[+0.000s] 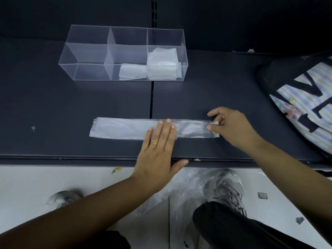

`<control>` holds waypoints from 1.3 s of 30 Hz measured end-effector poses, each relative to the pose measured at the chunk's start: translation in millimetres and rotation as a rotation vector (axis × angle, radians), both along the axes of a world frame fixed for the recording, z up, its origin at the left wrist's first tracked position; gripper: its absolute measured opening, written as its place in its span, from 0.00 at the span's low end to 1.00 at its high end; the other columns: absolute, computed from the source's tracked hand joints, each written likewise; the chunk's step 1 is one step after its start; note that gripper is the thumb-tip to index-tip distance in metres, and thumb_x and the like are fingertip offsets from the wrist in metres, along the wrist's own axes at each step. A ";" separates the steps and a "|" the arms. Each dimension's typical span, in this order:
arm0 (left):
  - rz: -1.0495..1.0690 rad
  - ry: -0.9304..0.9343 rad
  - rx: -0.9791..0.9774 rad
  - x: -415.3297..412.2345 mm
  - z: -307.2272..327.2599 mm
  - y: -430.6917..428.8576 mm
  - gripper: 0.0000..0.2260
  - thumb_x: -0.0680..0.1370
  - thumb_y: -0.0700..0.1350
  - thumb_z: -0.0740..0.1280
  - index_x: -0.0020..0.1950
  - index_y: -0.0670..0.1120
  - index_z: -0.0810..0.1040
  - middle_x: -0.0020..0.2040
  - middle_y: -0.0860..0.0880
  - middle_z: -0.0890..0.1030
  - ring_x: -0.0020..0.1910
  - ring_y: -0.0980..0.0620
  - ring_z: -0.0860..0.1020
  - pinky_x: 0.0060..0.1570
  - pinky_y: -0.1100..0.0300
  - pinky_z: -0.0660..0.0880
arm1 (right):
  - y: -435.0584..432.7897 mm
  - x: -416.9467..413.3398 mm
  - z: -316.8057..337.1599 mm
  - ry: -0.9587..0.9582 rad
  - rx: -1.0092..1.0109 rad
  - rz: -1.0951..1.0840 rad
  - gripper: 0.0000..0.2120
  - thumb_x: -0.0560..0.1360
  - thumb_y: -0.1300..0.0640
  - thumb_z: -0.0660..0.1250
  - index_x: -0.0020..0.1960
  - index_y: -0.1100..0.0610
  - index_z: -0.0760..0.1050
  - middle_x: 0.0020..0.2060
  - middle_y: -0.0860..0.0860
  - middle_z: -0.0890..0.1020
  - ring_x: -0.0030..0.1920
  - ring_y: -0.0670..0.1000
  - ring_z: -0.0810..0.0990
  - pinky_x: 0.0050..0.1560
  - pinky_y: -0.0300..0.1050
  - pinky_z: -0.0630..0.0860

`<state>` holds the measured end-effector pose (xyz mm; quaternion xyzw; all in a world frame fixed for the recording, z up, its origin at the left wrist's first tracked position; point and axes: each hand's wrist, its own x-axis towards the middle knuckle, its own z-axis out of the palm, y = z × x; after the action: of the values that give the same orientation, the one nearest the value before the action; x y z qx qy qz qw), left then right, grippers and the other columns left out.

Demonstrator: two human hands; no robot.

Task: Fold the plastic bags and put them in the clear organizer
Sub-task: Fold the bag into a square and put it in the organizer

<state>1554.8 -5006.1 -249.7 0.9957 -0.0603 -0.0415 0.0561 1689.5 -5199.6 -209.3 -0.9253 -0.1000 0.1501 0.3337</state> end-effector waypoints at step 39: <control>0.539 0.397 -1.962 12.5 51.3 46.6 0.17 0.79 0.48 0.61 0.63 0.42 0.78 0.61 0.41 0.80 0.61 0.45 0.78 0.61 0.52 0.75 | 66.1 -24.5 17.6 0.836 0.591 0.510 0.27 0.73 0.49 0.69 0.70 0.52 0.68 0.42 0.48 0.77 0.32 0.46 0.68 0.36 0.39 0.69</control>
<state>1567.3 -4959.4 -198.4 0.4680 0.1675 -0.1234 0.8589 1665.1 -5133.5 -191.7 -0.6012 -0.2174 0.5449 0.5426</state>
